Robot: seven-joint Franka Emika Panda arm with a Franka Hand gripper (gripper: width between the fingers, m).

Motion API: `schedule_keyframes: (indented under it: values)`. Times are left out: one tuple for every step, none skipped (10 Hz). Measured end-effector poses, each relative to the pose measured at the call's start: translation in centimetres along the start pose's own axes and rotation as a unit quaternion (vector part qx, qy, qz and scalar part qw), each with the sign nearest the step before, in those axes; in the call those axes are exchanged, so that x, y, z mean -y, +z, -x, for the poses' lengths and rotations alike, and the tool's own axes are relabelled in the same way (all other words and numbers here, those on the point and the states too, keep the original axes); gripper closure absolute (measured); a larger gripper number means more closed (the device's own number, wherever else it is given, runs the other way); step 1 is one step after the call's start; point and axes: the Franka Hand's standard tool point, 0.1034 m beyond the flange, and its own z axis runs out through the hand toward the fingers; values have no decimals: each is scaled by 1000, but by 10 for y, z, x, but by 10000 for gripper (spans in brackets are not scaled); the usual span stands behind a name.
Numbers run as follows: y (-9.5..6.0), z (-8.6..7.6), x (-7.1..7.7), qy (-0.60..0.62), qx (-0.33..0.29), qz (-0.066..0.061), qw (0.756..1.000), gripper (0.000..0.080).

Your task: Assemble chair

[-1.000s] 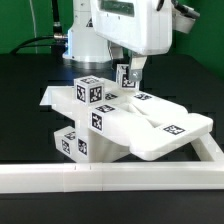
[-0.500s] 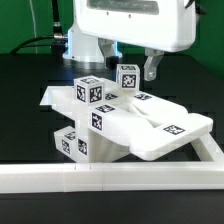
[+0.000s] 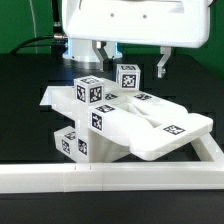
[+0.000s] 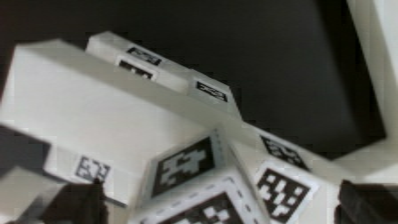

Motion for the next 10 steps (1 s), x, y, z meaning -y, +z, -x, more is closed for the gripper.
schedule_keyframes:
  values:
    - [1, 0, 0, -47, -2, 2, 999, 150]
    - [1, 0, 0, -84, -2, 3, 996, 150]
    - [1, 0, -1, -124, -2, 3, 992, 150]
    - [1, -1, -1, -161, -2, 3, 987, 150]
    - [1, -1, -1, -190, -2, 3, 982, 150]
    - [1, -1, -2, -203, -2, 4, 979, 150]
    - [1, -2, -3, -246, -4, 4, 969, 150]
    - [1, -3, -3, -253, -5, 4, 967, 150]
    - [1, -3, -3, -249, -5, 4, 968, 273]
    - [1, -3, -3, -249, -5, 4, 968, 411]
